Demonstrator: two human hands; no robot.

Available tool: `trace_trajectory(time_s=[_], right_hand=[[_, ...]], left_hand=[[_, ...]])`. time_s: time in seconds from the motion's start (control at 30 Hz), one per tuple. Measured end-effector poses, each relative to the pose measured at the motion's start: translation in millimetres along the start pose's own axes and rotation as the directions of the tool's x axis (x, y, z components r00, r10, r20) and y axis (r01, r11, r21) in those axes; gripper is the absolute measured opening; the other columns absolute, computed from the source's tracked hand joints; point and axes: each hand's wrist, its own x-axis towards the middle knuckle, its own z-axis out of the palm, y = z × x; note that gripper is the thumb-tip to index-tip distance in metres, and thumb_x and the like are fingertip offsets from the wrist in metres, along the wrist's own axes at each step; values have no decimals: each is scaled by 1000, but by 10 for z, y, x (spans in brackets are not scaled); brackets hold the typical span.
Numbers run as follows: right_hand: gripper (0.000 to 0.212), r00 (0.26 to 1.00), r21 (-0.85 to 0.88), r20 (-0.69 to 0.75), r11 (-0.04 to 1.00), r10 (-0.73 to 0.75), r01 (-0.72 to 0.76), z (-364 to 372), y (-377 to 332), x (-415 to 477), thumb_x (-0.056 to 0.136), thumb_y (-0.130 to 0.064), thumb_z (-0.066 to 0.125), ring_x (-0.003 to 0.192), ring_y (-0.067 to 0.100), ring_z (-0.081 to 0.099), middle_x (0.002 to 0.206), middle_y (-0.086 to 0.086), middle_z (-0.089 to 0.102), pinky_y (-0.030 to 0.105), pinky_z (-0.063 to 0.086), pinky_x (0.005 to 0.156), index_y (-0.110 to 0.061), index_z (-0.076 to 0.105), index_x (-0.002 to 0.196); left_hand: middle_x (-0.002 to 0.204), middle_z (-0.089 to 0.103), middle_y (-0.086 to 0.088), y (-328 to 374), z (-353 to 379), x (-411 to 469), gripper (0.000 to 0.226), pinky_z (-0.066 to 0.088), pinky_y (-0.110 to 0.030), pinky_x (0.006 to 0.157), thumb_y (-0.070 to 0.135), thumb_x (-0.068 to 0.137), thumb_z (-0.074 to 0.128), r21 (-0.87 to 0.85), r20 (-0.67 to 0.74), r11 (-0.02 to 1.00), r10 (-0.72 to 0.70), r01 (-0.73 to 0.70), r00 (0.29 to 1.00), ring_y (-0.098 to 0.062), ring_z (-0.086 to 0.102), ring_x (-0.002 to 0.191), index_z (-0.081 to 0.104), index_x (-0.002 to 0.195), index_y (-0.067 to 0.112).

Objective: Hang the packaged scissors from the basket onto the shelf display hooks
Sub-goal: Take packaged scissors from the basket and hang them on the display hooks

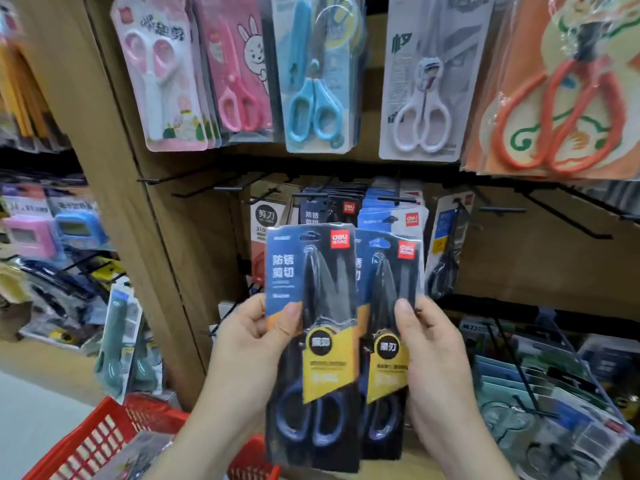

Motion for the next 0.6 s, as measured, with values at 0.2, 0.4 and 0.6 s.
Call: trace_trajectory(time_s=[0.2, 0.4, 0.6], right_hand=[[31, 980, -177, 1, 965, -197, 194, 116, -63, 110, 99, -14, 55, 83, 4, 67, 89, -17, 74, 33, 55, 84, -41, 55, 114], [46, 901, -351, 193, 830, -388, 433, 412, -181, 196, 99, -3, 50, 76, -5, 56, 94, -28, 62, 3, 43, 72, -45, 59, 118], [42, 898, -422, 181, 793, -400, 439, 602, -137, 418, 100, -7, 49, 96, -8, 58, 103, -21, 61, 3, 41, 80, -44, 61, 115]], left_hand=[[85, 78, 3, 185, -636, 149, 27, 56, -20, 57, 5, 87, 59, 194, -49, 963, 199, -187, 979, -10, 72, 66, 65, 105, 25], [104, 77, 4, 174, -1029, 203, 42, 56, -23, 77, 1, 89, 66, 450, 241, 881, 35, -144, 970, -14, 72, 84, 63, 116, 33], [107, 76, -6, 161, -1094, 271, 41, 55, -40, 88, 12, 86, 72, 413, 247, 908, -40, -68, 968, -27, 73, 92, 66, 109, 45]])
